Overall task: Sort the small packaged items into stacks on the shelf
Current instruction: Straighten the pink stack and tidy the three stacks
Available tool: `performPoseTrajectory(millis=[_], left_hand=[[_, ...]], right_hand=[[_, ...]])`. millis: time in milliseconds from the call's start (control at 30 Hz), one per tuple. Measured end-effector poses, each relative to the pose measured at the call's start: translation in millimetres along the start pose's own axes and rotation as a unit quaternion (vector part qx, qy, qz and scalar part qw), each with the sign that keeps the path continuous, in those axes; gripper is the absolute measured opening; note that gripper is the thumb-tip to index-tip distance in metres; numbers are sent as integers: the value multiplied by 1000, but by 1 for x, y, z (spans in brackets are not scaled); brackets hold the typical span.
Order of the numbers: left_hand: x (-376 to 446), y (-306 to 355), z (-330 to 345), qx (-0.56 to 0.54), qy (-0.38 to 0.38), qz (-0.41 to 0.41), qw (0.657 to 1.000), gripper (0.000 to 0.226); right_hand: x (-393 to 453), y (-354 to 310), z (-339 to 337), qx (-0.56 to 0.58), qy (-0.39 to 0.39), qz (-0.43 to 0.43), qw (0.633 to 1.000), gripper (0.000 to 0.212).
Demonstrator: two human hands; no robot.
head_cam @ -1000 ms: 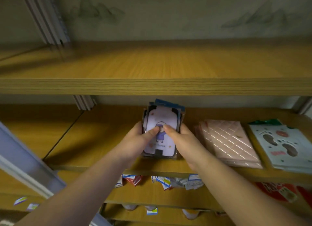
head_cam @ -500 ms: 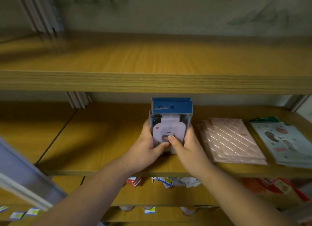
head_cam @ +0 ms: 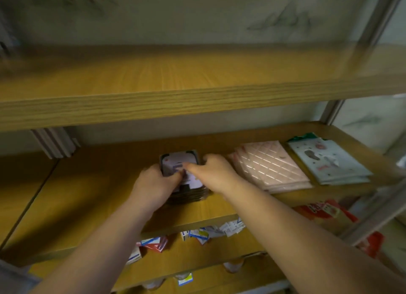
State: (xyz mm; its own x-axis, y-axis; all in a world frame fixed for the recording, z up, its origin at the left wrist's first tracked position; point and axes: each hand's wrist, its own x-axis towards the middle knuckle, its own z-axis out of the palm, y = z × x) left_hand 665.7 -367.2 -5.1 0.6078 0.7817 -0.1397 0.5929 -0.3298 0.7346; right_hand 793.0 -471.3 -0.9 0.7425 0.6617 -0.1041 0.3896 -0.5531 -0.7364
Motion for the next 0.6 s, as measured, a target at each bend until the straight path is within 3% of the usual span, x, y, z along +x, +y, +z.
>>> performPoseTrajectory(millis=[100,233,300,367,467,533,600], left_hand=[[-3,8,-1,72,48,30,996,65],[-29,44,22,133,159,174,963,69],[-43,69,48,119,127,233,957,63],[-53,91,78,75,37,203,976,60],[-65,116,111,-43,-103,80,991,40],[-70,126,127,-116,-136,24,984,23],[-72,133,137,-165,-131,-3,978,22]], right_hand=[[-18,17,-32,-55,58,-33,996,91],[-33,62,-101,-132,193,-49,971,73],[-33,88,-134,-154,202,1,967,68],[-32,107,-152,-152,119,49,980,72],[-32,119,-156,-120,3,41,992,77],[-28,124,-157,-118,-20,21,993,81],[-22,127,-157,-134,-19,12,991,84]])
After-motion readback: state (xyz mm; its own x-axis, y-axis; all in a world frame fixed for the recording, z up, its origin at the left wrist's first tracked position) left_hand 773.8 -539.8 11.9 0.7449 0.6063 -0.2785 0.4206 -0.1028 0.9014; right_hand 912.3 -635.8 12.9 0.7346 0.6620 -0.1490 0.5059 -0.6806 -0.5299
